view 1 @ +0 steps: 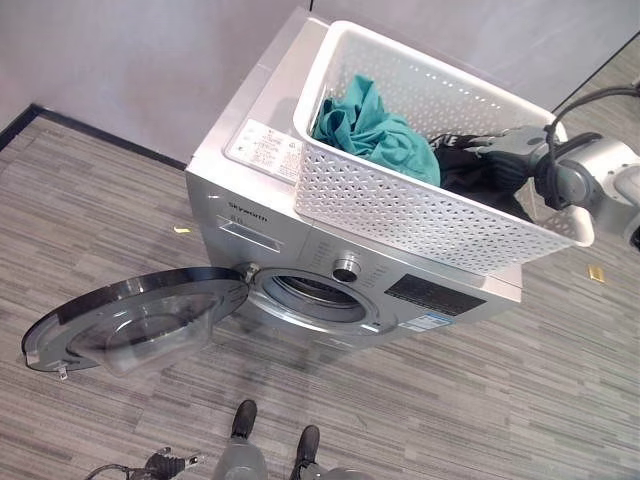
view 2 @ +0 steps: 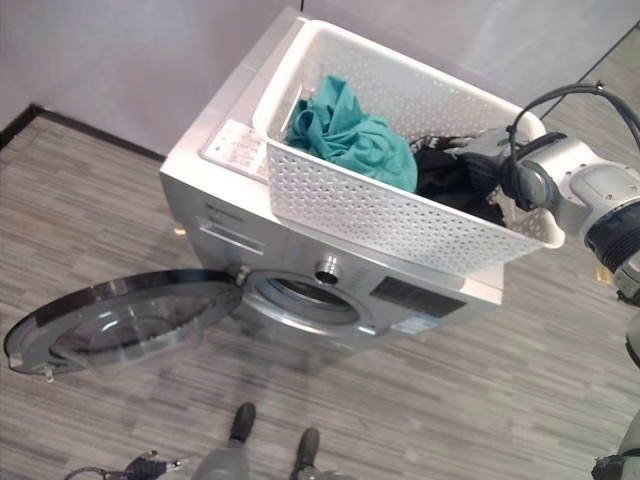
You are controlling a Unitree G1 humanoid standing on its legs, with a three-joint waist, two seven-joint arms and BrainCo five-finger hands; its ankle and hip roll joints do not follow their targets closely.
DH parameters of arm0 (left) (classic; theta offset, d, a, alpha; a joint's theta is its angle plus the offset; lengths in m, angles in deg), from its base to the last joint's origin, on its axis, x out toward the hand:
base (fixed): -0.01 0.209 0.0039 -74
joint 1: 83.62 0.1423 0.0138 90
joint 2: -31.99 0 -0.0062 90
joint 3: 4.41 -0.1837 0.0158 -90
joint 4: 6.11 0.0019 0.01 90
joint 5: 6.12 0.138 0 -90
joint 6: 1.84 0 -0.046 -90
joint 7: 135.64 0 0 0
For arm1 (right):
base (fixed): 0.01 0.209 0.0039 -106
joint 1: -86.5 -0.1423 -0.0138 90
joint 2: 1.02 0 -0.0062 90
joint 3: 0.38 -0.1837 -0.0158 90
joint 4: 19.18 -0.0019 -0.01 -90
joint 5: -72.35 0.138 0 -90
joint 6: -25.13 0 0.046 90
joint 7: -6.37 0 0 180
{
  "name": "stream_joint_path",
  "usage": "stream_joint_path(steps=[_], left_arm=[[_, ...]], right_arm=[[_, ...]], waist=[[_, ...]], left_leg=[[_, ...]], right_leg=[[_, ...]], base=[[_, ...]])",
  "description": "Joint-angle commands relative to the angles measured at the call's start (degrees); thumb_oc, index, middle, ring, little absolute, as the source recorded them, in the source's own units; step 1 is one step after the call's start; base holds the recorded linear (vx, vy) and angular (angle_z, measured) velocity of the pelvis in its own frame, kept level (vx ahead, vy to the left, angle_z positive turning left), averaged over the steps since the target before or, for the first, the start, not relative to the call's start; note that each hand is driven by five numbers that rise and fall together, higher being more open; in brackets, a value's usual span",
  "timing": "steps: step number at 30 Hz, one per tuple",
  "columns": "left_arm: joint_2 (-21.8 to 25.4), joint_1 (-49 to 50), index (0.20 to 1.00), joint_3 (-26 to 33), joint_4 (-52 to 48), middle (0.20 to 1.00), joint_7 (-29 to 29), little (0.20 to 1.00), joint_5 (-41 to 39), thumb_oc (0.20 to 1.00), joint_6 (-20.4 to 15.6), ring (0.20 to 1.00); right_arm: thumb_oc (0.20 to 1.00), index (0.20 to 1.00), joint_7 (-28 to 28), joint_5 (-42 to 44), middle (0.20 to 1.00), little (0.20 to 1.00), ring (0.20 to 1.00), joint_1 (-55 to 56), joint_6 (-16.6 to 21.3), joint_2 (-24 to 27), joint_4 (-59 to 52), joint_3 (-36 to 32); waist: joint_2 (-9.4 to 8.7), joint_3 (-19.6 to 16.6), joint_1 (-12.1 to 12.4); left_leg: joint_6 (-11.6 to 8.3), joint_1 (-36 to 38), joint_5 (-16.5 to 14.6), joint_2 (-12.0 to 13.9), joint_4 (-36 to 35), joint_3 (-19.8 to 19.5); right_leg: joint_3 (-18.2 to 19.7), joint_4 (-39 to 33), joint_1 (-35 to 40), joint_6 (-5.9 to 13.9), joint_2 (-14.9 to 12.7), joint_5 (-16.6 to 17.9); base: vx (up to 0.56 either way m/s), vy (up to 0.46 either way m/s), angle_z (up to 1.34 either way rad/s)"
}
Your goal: Grab the laundry basket,head to the washer,open it,put in the laundry and shut it.
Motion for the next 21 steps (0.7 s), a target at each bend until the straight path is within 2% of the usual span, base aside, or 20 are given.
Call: stream_joint_path(steps=[1,5,6,7,13,19,21], left_arm=[[0.7,-2.1,1.000,-0.8,1.2,1.000,0.9,1.000,-2.0,1.000,-0.4,1.000],[-0.3,-4.3,1.000,-2.2,1.1,1.000,2.0,1.000,-3.7,1.000,-0.9,1.000],[-0.5,-4.4,1.000,-2.3,1.0,1.000,2.1,1.000,-4.1,1.000,-1.0,1.000],[-0.5,-4.5,1.000,-2.3,1.0,1.000,2.1,1.000,-4.1,1.000,-1.0,1.000],[-0.9,-5.2,1.000,-3.0,0.3,1.000,3.1,1.000,-5.5,1.000,-1.5,1.000],[-1.5,-4.1,1.000,-3.3,0.0,1.000,4.3,1.000,-4.9,1.000,-2.2,1.000],[-1.6,-3.6,1.000,-3.6,0.4,1.000,4.4,1.000,-4.6,1.000,-2.3,1.000]], right_arm=[[1.000,1.000,4.1,-5.3,1.000,1.000,1.000,-5.4,-3.7,0.2,6.2,-0.3],[1.000,1.000,5.4,-8.8,1.000,1.000,1.000,-6.7,-4.9,-3.1,10.3,0.6],[0.291,0.291,5.3,-8.4,0.291,0.291,0.291,-7.0,-4.9,-3.7,10.2,0.6],[0.200,0.200,5.3,-8.4,0.200,0.200,0.200,-7.0,-5.0,-3.7,10.2,0.6],[0.200,0.200,5.6,-6.8,0.200,0.200,0.200,-6.5,-5.4,-6.8,10.3,-1.0],[0.200,0.200,11.0,2.9,0.200,0.200,0.200,-4.9,-6.4,-8.6,13.4,-11.2],[0.200,0.200,13.1,9.6,0.200,0.200,0.200,-3.7,-6.7,-10.1,16.3,-17.4]], waist=[[-1.88,2.6,1.1],[-1.41,3.7,1.1],[-1.29,3.8,1.2],[-1.28,3.8,1.1],[-0.70,3.6,1.2],[0.44,2.3,1.1],[0.80,1.4,1.2]], left_leg=[[-1.07,-1.0,-1.8,2.0,1.0,-3.3],[-1.03,-2.9,-1.2,1.8,1.0,-3.9],[-1.03,-3.0,-1.2,1.8,1.0,-4.0],[-1.03,-3.0,-1.2,1.8,1.0,-4.0],[-1.02,-3.4,-1.1,1.7,1.0,-4.4],[-1.09,-2.0,-1.3,2.0,0.8,-4.5],[-1.04,-1.2,-1.5,2.0,0.8,-4.4]], right_leg=[[0.0,1.4,-1.0,6.84,-7.3,4.1],[0.7,0.4,-2.5,6.94,-7.3,5.3],[0.8,0.4,-2.6,6.90,-7.4,5.3],[0.8,0.4,-2.6,6.90,-7.3,5.3],[0.8,0.3,-2.7,6.78,-7.3,4.9],[0.6,0.3,-1.5,6.44,-6.8,3.9],[0.4,0.3,-0.8,6.29,-6.7,3.4]], base=[[-0.01,-0.001,0.04],[-0.01,0.010,-0.01],[0.00,0.000,0.00],[0.00,0.000,0.00],[0.00,0.000,0.00],[0.01,-0.015,0.01],[0.03,-0.035,-0.01]])
